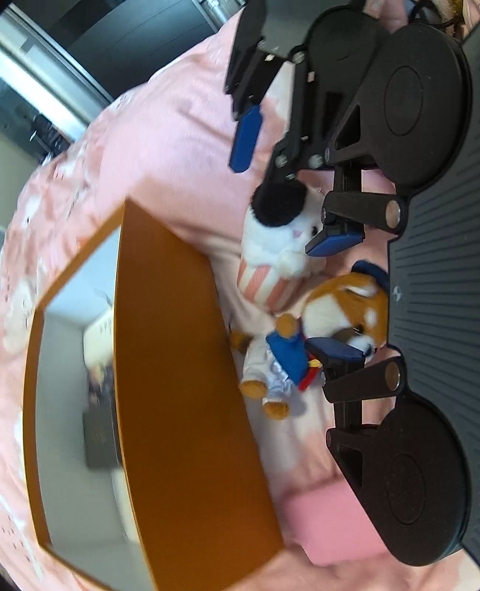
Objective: Organize objects
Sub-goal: 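Grasp the duck-and-dog plush with the left tool while the right tool grasps the white plush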
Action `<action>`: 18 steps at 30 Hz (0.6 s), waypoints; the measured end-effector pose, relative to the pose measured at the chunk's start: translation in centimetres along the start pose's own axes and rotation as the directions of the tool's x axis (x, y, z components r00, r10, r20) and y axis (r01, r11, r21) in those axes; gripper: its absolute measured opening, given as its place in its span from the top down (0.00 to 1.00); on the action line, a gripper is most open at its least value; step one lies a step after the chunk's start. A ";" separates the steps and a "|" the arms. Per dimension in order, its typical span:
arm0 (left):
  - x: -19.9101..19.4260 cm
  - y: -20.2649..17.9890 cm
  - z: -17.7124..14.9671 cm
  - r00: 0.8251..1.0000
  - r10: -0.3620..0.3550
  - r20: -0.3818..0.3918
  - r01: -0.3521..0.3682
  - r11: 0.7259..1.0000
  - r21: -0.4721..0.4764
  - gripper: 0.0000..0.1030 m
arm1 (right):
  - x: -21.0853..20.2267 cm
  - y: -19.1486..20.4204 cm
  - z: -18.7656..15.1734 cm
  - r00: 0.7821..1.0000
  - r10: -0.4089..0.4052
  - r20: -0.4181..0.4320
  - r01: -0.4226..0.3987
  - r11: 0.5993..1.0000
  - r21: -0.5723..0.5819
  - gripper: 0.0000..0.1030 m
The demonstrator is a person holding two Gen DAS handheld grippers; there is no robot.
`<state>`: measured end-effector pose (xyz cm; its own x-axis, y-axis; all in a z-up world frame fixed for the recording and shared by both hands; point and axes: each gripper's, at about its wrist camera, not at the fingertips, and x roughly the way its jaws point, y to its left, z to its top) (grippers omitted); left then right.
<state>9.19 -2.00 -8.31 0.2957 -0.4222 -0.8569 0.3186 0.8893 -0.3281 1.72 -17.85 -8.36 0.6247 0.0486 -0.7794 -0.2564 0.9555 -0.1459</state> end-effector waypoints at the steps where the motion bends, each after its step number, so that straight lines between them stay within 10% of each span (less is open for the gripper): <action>1: 0.3 -0.2 0.0 1.000 -0.011 -0.007 0.011 1.000 0.000 0.48 | 0.1 -0.3 0.0 1.000 -0.021 0.002 0.021 1.000 0.003 0.57; 18: -1.6 0.4 -1.0 1.000 0.022 0.007 -0.021 0.989 -0.149 0.47 | -0.8 -2.9 -0.5 0.996 0.085 0.029 -0.087 0.994 0.067 0.62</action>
<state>7.95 -0.84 -7.48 0.3091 -0.4036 -0.8611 0.1742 0.9142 -0.3660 1.61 -20.81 -7.65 0.6216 0.1378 -0.7711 -0.2597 0.9650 -0.0370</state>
